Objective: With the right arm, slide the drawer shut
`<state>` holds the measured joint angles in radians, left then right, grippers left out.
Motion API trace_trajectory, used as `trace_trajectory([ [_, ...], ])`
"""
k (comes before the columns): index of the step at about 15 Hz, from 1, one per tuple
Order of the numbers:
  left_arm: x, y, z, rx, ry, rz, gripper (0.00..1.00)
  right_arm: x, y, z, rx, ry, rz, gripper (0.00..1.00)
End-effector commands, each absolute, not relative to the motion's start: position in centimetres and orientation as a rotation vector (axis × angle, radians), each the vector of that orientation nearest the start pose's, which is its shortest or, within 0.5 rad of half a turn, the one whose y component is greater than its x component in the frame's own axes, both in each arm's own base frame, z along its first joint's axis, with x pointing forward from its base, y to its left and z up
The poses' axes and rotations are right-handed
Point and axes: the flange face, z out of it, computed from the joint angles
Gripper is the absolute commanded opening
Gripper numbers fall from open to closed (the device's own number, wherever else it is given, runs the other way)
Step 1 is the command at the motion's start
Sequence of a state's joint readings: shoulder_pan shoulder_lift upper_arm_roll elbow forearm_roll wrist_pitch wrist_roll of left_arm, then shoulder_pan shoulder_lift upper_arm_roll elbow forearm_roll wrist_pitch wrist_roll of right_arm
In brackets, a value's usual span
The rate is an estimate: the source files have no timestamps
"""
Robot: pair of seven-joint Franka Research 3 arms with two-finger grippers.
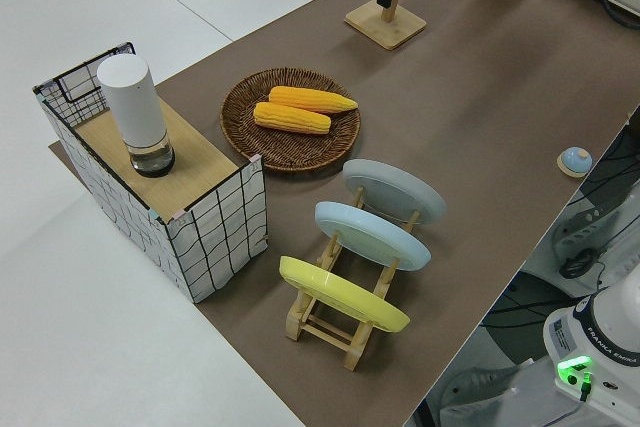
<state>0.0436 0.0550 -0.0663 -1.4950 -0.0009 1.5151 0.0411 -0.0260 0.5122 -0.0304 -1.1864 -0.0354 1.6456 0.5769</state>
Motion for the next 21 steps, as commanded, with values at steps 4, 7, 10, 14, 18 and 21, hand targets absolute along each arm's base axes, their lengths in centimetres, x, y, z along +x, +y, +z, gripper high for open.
trace_trajectory([
  [4, 56.3, -1.3, 62.9, -3.126, 0.092, 0.062, 0.99, 70.2, 3.4, 49.2, -3.107, 0.811, 0.065, 0.000],
  [7, 56.3, -1.3, 62.9, -3.126, 0.092, 0.062, 0.99, 69.4, 5.7, 50.3, -3.121, 0.754, 0.079, 0.000],
  [10, 56.3, -1.3, 62.9, -3.126, 0.092, 0.062, 0.99, 67.9, 8.5, 52.8, -3.139, 0.672, 0.067, 0.000],
  [14, 56.3, -1.3, 63.0, -3.126, 0.092, 0.060, 0.99, 65.7, 9.5, 55.7, -3.128, 0.595, 0.069, 0.000],
  [18, 56.3, -1.3, 62.9, -3.126, 0.092, 0.062, 0.99, 63.2, 8.5, 59.4, -3.159, 0.307, 0.063, 0.000],
  [21, 56.3, -1.3, 62.9, -3.126, 0.092, 0.062, 0.99, 60.6, 4.7, 61.3, -3.165, 0.115, 0.064, 0.000],
])
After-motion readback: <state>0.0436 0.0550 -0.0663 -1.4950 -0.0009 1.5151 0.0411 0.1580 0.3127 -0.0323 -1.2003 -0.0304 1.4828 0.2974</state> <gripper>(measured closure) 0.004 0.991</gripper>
